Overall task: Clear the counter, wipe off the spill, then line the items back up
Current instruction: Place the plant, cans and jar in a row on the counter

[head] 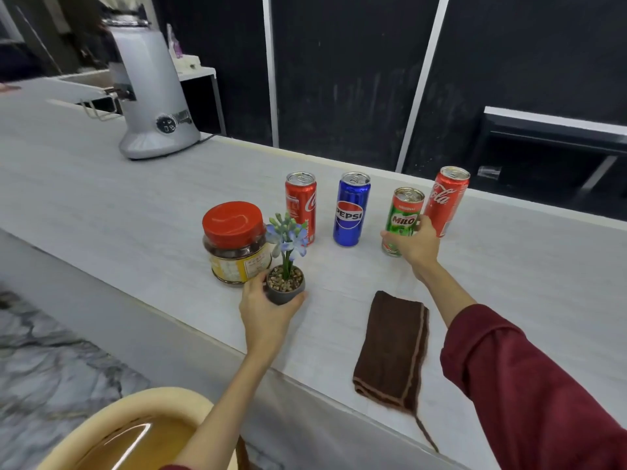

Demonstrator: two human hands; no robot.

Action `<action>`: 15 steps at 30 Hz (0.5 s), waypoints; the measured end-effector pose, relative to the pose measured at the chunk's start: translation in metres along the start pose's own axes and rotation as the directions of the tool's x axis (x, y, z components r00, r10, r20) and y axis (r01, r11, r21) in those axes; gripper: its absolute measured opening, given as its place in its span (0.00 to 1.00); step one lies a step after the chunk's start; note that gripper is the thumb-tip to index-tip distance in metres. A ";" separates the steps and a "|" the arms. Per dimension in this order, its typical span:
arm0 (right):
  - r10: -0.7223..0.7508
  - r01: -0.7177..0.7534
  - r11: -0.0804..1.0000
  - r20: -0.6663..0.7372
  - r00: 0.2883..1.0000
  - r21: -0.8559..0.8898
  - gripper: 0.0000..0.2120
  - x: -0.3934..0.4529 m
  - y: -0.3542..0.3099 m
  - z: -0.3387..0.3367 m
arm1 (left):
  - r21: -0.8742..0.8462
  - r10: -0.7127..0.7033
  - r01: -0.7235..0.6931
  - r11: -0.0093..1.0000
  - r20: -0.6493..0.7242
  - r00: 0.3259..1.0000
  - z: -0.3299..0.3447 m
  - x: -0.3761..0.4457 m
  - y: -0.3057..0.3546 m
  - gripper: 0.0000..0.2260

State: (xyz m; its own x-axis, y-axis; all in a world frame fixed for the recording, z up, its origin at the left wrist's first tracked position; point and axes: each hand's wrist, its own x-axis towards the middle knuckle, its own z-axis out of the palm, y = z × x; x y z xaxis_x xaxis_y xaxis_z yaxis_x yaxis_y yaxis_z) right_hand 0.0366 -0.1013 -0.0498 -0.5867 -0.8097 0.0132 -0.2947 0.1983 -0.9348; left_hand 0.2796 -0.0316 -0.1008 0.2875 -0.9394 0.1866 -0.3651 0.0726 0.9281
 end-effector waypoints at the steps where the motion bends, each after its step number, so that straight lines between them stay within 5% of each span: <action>1: -0.003 0.002 1.000 -0.012 1.000 -0.004 0.33 0.002 0.001 0.001 | -0.001 0.003 -0.003 1.000 0.008 1.000 0.000 0.000 0.001 0.31; 9: -0.062 0.062 0.998 -0.122 0.991 -0.001 0.30 -0.005 0.006 -0.013 | -0.037 0.083 -0.079 0.996 0.099 0.992 0.015 0.007 0.018 0.29; 15: -0.059 0.065 0.998 -0.224 0.973 0.018 0.27 -0.002 0.012 -0.085 | -0.102 0.233 -0.213 0.972 0.262 0.937 0.081 0.002 0.069 0.28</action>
State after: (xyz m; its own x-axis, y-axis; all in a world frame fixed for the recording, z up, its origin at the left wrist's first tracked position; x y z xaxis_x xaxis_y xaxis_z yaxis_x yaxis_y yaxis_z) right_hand -0.0303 -0.0503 -0.0309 -0.7222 -0.6757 0.1477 -0.3185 0.1353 -0.9382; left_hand 0.1836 -0.0550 -0.0626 -0.0478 -0.9508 0.3062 -0.3260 0.3046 0.8949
